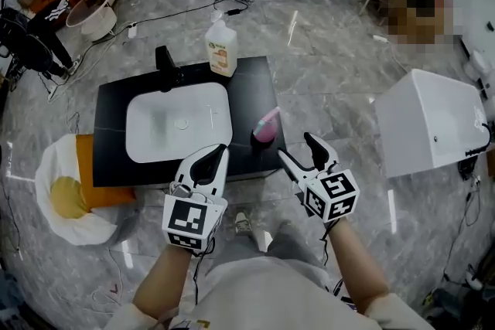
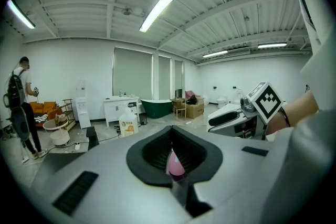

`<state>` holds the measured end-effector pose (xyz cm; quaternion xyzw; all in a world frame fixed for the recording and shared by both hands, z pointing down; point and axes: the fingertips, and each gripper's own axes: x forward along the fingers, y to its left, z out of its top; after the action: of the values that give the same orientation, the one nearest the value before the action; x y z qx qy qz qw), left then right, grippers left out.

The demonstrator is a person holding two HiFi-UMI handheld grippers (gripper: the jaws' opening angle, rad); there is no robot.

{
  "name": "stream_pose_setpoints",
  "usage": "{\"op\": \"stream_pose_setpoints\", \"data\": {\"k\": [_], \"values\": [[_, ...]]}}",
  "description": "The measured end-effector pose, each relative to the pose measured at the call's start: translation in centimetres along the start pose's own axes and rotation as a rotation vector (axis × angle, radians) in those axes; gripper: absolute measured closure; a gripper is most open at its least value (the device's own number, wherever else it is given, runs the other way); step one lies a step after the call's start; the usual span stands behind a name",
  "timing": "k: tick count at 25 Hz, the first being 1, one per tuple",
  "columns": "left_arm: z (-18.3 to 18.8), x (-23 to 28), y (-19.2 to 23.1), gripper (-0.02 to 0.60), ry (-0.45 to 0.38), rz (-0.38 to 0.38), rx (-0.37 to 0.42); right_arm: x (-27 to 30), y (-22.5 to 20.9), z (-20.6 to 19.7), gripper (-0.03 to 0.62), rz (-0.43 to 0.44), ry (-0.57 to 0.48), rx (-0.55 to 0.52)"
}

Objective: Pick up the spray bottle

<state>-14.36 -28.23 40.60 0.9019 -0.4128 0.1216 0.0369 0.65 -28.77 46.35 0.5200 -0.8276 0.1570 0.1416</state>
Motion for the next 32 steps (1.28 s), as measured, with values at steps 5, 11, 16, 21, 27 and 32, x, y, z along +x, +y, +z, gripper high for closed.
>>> {"op": "stream_pose_setpoints", "data": {"k": [5,11,16,21,27,32], "values": [[-2.1,2.1,0.7,0.561,0.05,0.015,-0.005,4.0,-1.7,-1.6,0.273,0.012,-0.012,-0.039],[-5.9,5.2,1.5,0.561,0.143,0.086,-0.04,8.1,-3.4,-5.5,0.273,0.066,0.087,-0.078],[-7.8,7.3,1.4,0.561,0.194,0.104,-0.035,10.6,-4.9,-7.7,0.29,0.071,0.169,-0.132],[-10.0,8.7,2.1,0.561,0.264,0.148,-0.064,13.3,-5.1,-8.1,0.297,0.132,0.178,-0.155],[-10.9,9.3,3.0,0.561,0.304,0.177,-0.033,15.8,-4.1,-8.2,0.312,0.178,0.179,-0.205],[-10.4,8.5,3.9,0.561,0.315,0.197,-0.017,17.1,-3.7,-7.9,0.332,0.195,0.176,-0.182]]}}
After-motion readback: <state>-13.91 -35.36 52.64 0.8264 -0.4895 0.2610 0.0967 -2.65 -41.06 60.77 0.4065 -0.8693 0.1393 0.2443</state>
